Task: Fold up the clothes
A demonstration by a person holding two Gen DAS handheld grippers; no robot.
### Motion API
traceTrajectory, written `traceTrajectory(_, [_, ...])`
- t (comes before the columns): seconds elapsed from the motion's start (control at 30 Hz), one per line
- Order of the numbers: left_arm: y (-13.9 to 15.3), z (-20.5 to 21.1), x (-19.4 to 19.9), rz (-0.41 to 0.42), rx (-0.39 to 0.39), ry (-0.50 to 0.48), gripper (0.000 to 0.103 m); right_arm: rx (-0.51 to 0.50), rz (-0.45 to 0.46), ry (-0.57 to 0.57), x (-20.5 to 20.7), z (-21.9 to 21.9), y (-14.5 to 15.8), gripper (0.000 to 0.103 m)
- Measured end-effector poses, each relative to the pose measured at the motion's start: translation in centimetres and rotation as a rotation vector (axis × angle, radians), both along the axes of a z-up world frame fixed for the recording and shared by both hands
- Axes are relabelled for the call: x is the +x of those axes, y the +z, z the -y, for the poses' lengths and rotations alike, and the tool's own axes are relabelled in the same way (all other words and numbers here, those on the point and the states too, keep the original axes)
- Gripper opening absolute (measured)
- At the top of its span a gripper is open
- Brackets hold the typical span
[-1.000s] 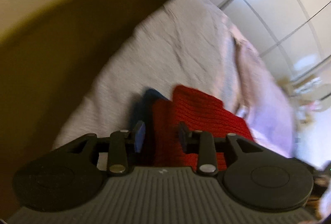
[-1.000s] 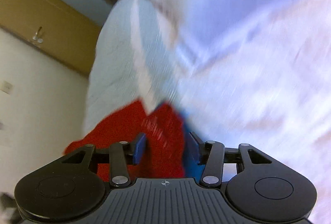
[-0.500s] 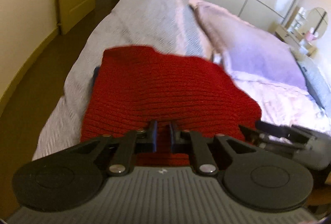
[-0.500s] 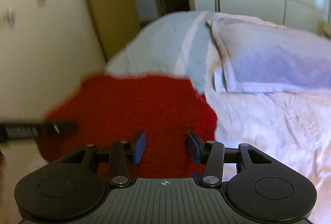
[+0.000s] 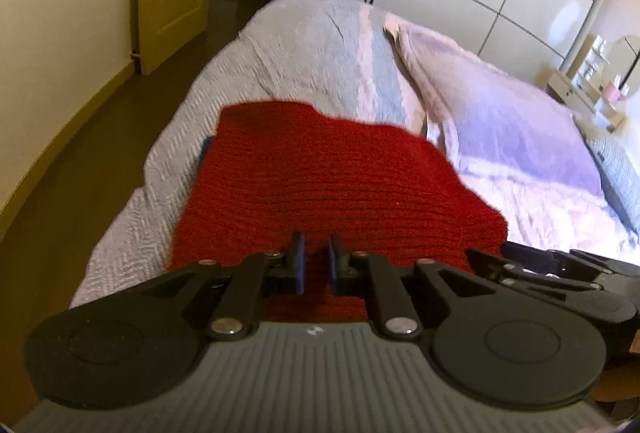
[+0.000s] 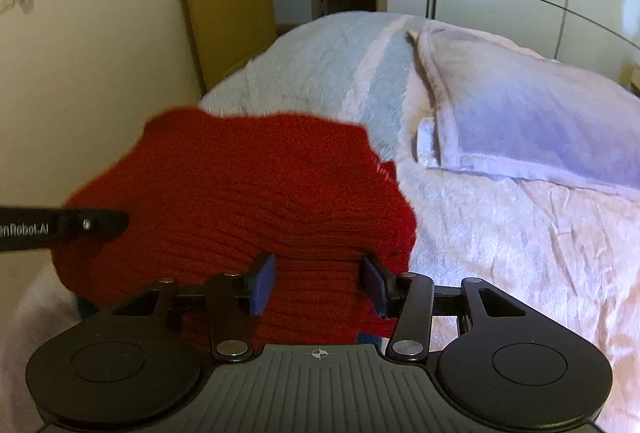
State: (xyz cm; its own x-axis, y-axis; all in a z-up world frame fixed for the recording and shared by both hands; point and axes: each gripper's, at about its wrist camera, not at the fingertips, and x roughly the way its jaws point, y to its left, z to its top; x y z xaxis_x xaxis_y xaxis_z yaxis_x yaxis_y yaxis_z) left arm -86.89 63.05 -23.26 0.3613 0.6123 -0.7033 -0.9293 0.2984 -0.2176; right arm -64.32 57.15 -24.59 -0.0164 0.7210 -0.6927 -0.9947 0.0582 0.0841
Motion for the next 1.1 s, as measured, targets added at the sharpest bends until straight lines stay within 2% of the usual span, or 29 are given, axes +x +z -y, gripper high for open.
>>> traceTrajectory(0.13, [1.0,1.8,-1.1,-0.006,0.010,0.019,0.011,0.050,-0.022,0.011,-0.9,1.9,2.4,0.048])
traceTrajectory(0.23, [-0.5,1.8,-1.4,-0.052,-0.034,0.041,0.010,0.036,-0.015,0.055,-2.3,2.4,2.1,0.048])
traceTrajectory(0.33, [-2.0,1.2,-1.4,-0.078,-0.078,0.069,0.010,0.000,0.015,0.078,-3.0,2.0,0.8,0.048])
traceTrajectory(0.43, [-1.8,1.3,-1.2,-0.096,-0.094,0.078,0.010,-0.038,0.048,0.099,-3.6,1.6,-0.5,0.048])
traceTrajectory(0.57, [-0.6,2.1,-1.0,-0.113,-0.167,0.090,0.010,-0.126,-0.002,0.049,-2.5,1.6,0.5,0.048])
traceTrajectory(0.67, [1.0,2.6,-0.7,-0.130,-0.198,0.108,0.019,-0.191,-0.043,0.006,-1.6,2.2,1.3,0.048])
traceTrajectory(0.73, [2.3,3.1,-0.3,-0.157,-0.198,0.120,0.031,-0.224,-0.065,-0.017,-1.1,2.8,1.8,0.048])
traceTrajectory(0.83, [4.1,4.3,0.3,-0.187,-0.186,0.131,0.039,-0.250,-0.074,-0.021,-0.7,3.3,2.3,0.051])
traceTrajectory(0.97, [6.3,6.1,1.1,-0.206,-0.175,0.140,0.052,-0.196,-0.077,-0.026,-0.8,5.1,4.4,0.070])
traceTrajectory(1.03, [7.2,7.3,1.3,-0.195,-0.166,0.149,0.058,-0.170,-0.066,-0.016,-0.9,6.0,5.4,0.071])
traceTrajectory(1.1, [8.0,8.4,1.5,-0.183,-0.158,0.162,0.059,-0.163,-0.073,0.005,-0.8,7.0,6.3,0.071])
